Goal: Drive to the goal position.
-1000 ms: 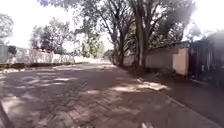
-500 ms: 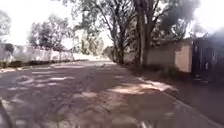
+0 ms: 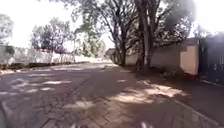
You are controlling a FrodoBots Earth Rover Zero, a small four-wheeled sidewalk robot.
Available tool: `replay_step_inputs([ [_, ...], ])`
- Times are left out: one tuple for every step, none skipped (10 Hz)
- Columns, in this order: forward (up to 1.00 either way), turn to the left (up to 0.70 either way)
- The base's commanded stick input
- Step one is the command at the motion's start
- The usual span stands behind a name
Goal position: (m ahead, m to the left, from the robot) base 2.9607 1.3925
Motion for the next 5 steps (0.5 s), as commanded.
replay_step_inputs([
  [0.70,0.00],
  [0.70,0.00],
  [0.70,0.00],
  [0.70,-0.04],
  [0.70,-0.23],
])
